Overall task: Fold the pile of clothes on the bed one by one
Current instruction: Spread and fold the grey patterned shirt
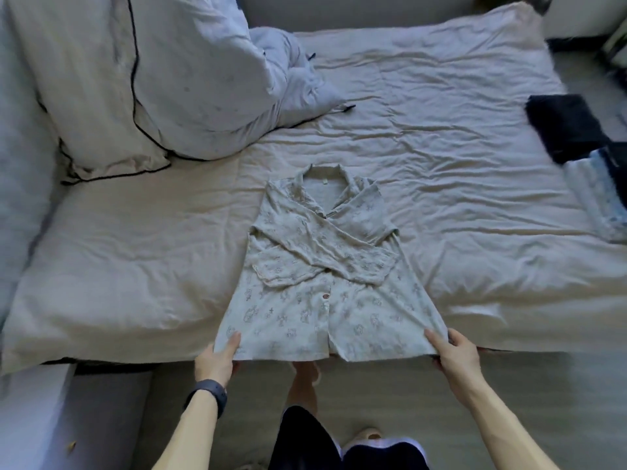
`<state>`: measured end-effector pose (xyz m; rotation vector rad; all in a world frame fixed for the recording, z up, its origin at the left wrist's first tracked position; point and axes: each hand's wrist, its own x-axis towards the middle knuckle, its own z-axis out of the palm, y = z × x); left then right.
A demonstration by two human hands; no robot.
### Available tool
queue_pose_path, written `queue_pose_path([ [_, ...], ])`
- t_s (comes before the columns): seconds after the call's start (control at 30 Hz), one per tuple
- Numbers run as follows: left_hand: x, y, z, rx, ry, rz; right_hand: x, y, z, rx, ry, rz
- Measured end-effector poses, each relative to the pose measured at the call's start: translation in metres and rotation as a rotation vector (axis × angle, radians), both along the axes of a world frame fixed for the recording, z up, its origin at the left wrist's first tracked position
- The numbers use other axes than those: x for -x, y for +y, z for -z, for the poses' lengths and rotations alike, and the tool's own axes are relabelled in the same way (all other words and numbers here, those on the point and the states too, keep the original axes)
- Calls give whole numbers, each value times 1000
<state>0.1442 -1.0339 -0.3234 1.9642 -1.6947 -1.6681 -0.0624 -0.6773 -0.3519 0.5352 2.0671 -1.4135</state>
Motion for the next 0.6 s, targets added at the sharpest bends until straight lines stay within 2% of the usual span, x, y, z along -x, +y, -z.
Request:
queue_pose_path([
  [0.13,-9,15,-44,26,57,-30,2,-2,-50,-19,141,30],
  [0.37,-40,43,-78,-17,43,-86,-20,4,-81,-59,173,59],
  [0.6,-61,63,-77,-70,72,-172,-58,27,-57,-141,7,69],
])
